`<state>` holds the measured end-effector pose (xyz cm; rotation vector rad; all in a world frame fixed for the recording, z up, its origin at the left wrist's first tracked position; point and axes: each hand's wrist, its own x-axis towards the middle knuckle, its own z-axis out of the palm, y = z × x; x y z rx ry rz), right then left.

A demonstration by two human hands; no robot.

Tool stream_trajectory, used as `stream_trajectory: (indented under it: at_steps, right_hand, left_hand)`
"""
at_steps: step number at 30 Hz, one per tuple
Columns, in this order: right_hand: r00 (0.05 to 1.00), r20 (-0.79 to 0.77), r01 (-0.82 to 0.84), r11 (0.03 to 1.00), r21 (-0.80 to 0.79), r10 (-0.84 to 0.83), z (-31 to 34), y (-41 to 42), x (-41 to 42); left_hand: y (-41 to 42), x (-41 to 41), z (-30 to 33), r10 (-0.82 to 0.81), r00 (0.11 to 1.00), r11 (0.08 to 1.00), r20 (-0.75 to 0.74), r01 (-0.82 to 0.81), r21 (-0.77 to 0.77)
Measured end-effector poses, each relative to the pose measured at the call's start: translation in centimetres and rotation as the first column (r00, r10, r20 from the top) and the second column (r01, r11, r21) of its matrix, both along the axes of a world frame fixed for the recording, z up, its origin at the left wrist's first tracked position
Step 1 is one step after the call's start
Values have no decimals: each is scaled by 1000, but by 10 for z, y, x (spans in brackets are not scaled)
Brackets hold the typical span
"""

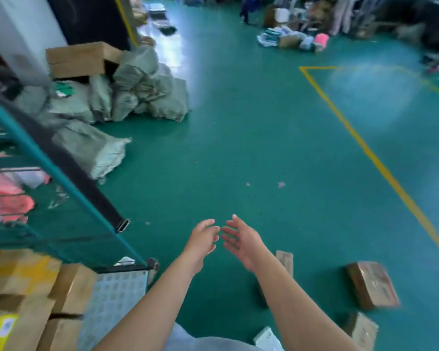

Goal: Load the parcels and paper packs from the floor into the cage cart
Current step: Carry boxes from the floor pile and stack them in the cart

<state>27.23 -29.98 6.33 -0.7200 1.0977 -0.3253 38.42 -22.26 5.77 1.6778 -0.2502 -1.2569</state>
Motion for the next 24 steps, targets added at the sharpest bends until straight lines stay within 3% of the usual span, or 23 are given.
stream_trajectory:
  at_steps: [6, 11, 17, 24]
  right_hand:
    - [952, -15, 307, 949, 72, -307, -18, -24, -95]
    - [830, -87, 557, 820, 130, -551, -38, -34, -162]
    - [535, -211, 845, 519, 130, -818, -51, -52, -224]
    - [263, -247, 964, 241, 116, -933, -55, -86, -231]
  left_hand:
    - [-62, -73, -13, -273, 961, 961, 49, 269, 70]
    - [-112, -128, -25, -493, 869, 865, 45, 484, 129]
    - [-182, -188, -44, -738, 674, 662, -45, 735, 150]
    - [-264, -211, -45, -864, 494, 481, -98, 867, 131]
